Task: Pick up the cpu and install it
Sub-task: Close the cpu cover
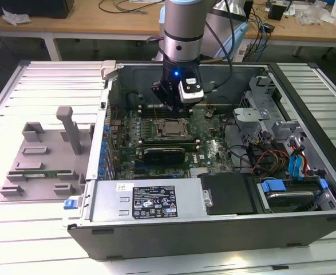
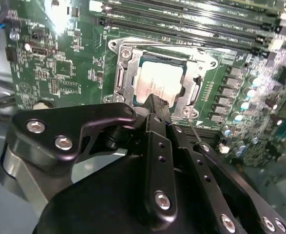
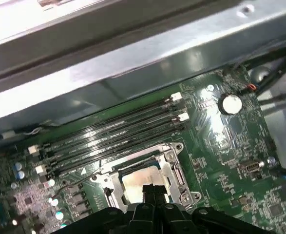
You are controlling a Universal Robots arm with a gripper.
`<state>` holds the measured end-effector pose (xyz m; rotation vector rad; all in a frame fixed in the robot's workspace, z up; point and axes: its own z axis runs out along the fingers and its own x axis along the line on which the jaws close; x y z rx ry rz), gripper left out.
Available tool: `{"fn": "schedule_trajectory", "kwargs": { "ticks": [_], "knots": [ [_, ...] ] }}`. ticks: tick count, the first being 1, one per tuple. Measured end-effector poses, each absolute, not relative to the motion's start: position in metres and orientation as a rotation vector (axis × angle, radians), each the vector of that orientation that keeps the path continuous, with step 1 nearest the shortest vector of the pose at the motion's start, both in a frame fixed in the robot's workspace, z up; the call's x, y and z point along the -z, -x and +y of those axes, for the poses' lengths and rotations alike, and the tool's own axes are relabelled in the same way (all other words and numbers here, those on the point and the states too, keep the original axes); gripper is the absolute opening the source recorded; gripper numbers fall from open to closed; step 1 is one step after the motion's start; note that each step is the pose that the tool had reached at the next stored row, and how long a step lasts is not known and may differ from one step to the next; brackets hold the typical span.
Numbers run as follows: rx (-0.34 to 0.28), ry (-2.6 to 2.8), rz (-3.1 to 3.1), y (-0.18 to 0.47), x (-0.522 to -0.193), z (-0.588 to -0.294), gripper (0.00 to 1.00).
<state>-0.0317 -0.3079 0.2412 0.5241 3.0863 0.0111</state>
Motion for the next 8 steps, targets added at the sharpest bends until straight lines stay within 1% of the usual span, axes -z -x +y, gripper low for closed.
{"fn": "schedule_trajectory", "kwargs": {
  "ticks": [8],
  "knots": [
    [-0.014,-0.078,3.131,0.0317,-0.2381,-0.3079,0.11]
  ]
}}
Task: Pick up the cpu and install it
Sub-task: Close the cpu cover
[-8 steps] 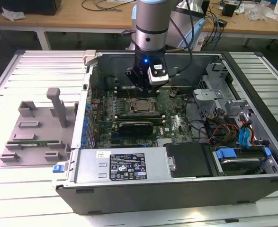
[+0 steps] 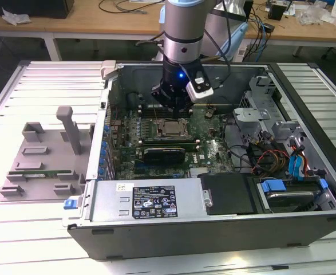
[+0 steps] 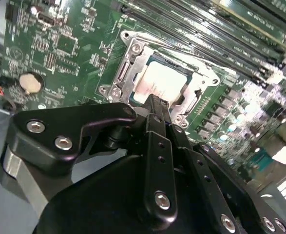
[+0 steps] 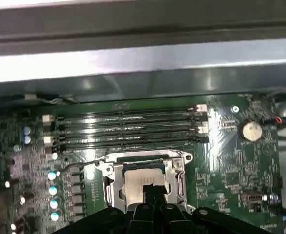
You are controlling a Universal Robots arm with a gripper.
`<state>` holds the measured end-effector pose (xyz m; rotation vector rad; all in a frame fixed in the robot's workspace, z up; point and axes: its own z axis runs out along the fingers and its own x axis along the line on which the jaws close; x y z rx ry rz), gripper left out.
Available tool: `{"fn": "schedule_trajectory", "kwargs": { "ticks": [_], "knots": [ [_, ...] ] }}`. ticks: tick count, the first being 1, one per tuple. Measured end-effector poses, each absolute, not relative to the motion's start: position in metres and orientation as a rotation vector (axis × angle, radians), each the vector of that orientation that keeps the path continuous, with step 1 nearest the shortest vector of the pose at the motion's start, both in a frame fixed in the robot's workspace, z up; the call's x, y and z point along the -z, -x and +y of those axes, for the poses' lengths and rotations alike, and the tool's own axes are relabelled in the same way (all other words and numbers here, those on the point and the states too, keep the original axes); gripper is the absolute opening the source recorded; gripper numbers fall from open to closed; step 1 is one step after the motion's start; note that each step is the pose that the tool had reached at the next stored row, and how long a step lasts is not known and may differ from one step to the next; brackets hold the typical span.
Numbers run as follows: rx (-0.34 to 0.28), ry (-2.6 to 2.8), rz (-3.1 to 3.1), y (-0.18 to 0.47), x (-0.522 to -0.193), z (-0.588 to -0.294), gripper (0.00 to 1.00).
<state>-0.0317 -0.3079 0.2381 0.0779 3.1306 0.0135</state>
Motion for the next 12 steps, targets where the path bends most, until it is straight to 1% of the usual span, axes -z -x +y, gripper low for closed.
{"fn": "schedule_trajectory", "kwargs": {
  "ticks": [2,8,12],
  "knots": [
    [-0.012,0.011,3.132,0.0316,-0.2375,-0.3079,0.11],
    [-0.011,-0.017,3.132,0.0316,-0.2361,-0.3172,0.11],
    [-0.011,-0.020,3.131,0.0324,-0.2361,-0.3177,0.11]
  ]
}}
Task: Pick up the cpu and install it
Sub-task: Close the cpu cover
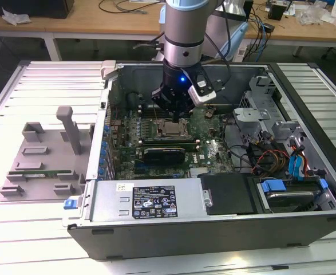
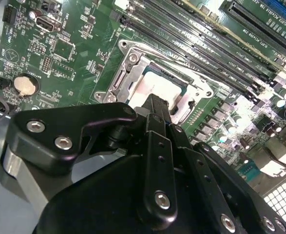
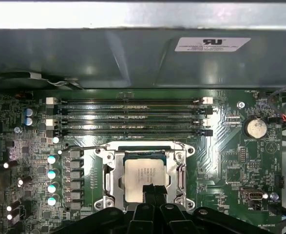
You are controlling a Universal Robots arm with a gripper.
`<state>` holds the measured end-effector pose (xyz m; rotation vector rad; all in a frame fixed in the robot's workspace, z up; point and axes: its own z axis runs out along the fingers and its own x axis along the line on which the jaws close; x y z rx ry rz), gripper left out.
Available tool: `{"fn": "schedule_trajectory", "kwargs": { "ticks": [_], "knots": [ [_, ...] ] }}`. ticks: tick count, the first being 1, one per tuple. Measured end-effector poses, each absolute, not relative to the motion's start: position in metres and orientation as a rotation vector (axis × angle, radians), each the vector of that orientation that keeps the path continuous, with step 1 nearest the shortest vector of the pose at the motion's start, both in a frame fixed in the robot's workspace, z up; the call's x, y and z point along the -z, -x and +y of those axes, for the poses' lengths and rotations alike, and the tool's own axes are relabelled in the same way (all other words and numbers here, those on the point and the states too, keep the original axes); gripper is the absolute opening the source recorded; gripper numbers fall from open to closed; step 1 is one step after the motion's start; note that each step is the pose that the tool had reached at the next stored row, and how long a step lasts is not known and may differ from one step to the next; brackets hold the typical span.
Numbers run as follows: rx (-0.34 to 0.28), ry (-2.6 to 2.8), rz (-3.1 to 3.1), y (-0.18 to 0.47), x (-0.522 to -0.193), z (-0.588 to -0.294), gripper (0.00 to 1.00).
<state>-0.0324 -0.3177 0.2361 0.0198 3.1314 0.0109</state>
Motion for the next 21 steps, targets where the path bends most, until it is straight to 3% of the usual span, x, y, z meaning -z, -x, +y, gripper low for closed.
{"fn": "schedule_trajectory", "kwargs": {
  "ticks": [21],
  "knots": [
    [-0.024,0.116,3.123,0.067,-0.213,-0.320,0.11]
  ]
}}
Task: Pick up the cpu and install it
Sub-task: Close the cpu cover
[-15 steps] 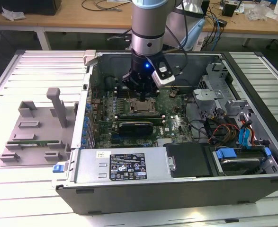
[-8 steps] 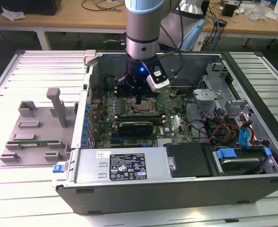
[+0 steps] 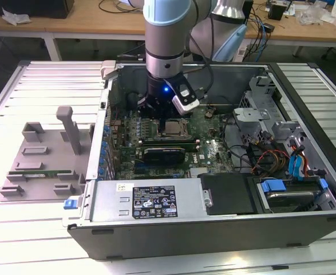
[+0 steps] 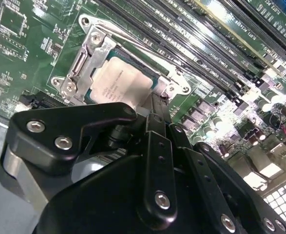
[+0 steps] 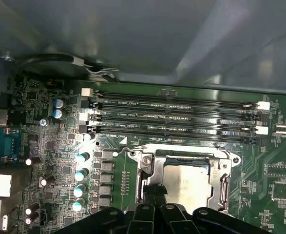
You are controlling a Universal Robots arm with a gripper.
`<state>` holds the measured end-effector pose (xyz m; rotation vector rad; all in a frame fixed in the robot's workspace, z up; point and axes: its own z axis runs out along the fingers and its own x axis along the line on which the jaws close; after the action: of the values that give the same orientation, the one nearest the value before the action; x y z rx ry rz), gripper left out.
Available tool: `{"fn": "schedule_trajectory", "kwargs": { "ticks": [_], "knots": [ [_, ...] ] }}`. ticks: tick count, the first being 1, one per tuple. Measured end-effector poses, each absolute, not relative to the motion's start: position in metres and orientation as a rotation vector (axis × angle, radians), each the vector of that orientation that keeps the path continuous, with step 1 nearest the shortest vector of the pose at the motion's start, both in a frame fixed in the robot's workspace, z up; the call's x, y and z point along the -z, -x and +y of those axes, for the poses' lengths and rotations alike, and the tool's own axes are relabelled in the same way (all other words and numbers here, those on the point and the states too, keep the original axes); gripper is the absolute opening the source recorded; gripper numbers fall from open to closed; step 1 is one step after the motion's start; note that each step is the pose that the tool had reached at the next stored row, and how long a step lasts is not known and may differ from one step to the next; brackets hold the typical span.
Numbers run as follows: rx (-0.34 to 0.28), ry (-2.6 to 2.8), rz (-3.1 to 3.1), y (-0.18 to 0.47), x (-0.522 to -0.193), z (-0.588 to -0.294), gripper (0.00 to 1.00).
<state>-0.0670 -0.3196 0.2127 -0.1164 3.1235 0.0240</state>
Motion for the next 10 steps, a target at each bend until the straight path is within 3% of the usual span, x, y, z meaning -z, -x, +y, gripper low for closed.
{"fn": "schedule_trajectory", "kwargs": {
  "ticks": [10],
  "knots": [
    [-0.024,0.124,3.123,0.0692,-0.2045,-0.3195,0.11]
  ]
}}
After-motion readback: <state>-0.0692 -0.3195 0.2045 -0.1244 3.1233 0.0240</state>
